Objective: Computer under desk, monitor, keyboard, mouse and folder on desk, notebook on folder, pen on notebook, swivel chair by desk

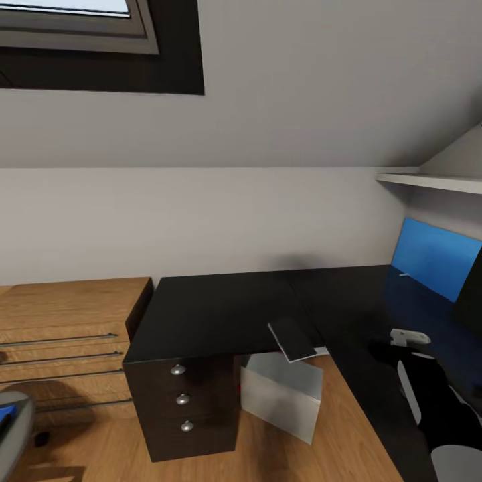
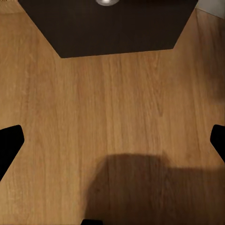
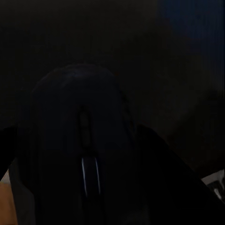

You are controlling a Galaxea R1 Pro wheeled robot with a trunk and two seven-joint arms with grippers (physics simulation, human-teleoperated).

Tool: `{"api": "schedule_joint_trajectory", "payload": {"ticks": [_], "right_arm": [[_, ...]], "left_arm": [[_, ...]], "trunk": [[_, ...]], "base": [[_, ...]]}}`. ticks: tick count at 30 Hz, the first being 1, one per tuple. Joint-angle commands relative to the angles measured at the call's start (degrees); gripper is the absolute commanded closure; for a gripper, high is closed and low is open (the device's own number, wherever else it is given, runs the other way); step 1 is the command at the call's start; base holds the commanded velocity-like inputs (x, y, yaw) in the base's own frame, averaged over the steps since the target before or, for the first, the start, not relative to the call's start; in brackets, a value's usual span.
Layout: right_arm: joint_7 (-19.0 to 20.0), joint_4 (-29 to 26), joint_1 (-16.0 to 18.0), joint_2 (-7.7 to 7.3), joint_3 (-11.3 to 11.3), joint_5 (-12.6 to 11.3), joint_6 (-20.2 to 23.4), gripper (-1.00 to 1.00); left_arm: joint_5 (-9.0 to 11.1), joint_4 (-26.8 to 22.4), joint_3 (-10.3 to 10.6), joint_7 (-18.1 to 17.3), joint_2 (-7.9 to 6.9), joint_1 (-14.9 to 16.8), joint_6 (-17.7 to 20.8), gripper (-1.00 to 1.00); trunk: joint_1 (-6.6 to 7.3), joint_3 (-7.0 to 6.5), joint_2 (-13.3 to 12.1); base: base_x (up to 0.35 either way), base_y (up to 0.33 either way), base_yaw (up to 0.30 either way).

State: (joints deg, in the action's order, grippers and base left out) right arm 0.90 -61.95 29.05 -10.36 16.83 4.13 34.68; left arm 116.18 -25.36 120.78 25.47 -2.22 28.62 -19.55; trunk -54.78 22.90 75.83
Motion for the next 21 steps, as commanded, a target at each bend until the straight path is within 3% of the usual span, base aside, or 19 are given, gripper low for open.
{"api": "schedule_joint_trajectory", "payload": {"ticks": [1,10,15,21], "right_arm": [[-0.06,0.56,0.04,-0.20,0.02,0.28,-0.26,1.00],[-2.77,2.76,0.04,-0.81,0.13,0.44,-3.06,1.00],[-2.99,9.31,0.18,-2.58,0.30,0.44,-7.30,1.00],[-3.01,11.36,0.25,-2.98,0.31,0.44,-9.60,1.00]], "left_arm": [[0.38,-0.21,0.49,0.29,0.00,0.12,-0.40,-1.00],[0.53,-0.29,0.50,0.37,0.01,0.13,-2.43,-1.00],[0.46,-0.37,0.51,0.12,0.02,0.13,-2.68,-1.00],[0.52,-0.39,0.51,0.11,0.02,0.14,-2.69,-1.00]], "trunk": [[0.00,0.07,0.05],[0.00,0.07,0.05],[0.00,0.07,0.05],[0.00,0.07,0.05]], "base": [[0.012,-0.099,0.000],[0.028,-0.235,0.000],[0.030,-0.047,0.000],[0.236,-0.002,0.000]]}}
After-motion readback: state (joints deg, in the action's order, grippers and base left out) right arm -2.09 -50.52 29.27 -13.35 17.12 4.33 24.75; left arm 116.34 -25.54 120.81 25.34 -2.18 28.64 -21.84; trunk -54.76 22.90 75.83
